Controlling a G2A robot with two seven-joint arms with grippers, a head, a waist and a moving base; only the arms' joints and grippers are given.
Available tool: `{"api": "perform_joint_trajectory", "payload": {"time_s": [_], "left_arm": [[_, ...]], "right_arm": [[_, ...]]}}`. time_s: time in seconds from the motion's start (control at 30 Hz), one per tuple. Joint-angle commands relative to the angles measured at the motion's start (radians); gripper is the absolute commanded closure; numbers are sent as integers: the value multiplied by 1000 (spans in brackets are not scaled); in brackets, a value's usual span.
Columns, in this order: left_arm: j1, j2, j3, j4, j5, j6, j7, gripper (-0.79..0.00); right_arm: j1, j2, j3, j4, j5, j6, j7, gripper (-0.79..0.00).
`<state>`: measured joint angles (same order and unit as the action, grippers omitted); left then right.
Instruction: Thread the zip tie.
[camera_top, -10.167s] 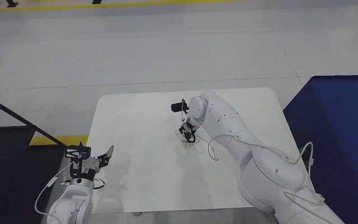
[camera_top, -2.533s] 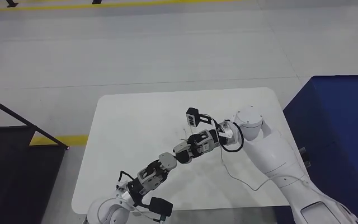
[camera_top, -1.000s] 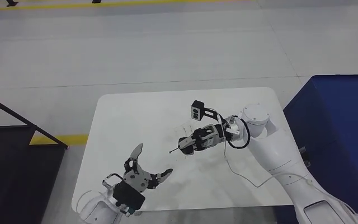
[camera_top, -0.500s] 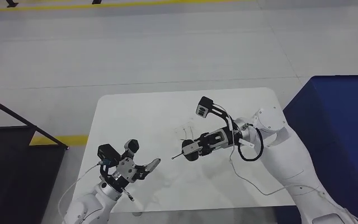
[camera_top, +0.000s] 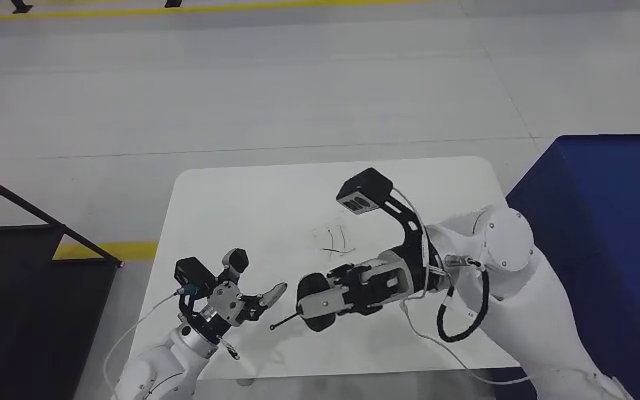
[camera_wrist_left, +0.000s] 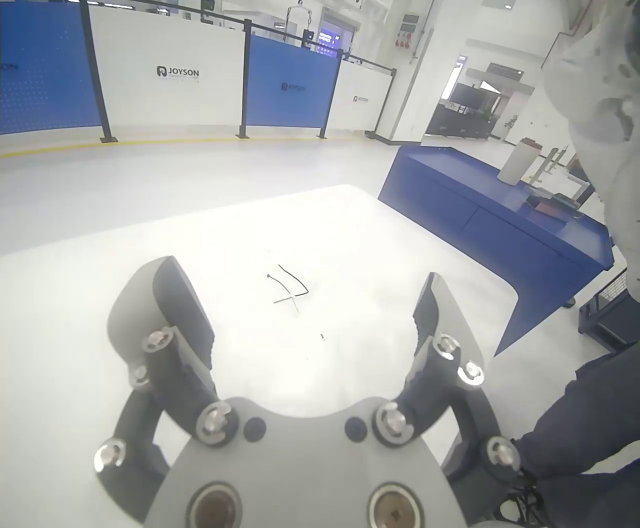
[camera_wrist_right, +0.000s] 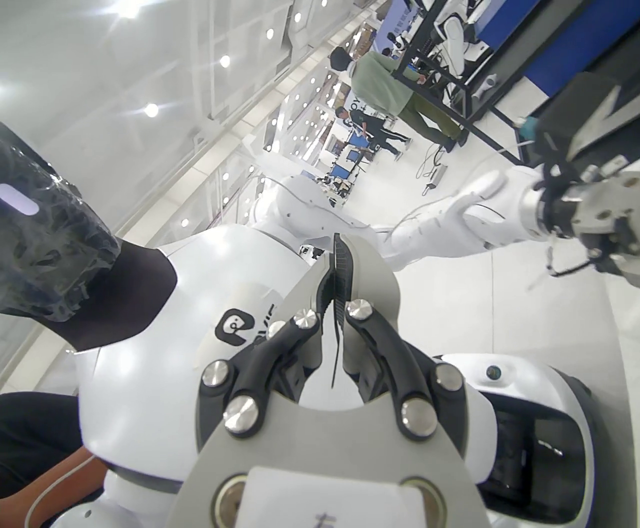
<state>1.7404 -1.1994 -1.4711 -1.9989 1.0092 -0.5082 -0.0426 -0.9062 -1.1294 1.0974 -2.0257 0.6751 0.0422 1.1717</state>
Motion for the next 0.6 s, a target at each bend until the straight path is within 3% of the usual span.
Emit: {"api": "perform_joint_trajectory", "payload": {"time_s": [0.0,0.17,0.57], "left_arm": [[0,0,0,0,0,0,0,-785],[0,0,0,0,0,0,0,-785],[0,0,0,0,0,0,0,-785]], "right_arm": [[22,-7,-12,-44,25,-6,-58,0],[56,-14,13,-104,53,36,-179,0],[33,-11,32,-118,55,76,-210,0]]}}
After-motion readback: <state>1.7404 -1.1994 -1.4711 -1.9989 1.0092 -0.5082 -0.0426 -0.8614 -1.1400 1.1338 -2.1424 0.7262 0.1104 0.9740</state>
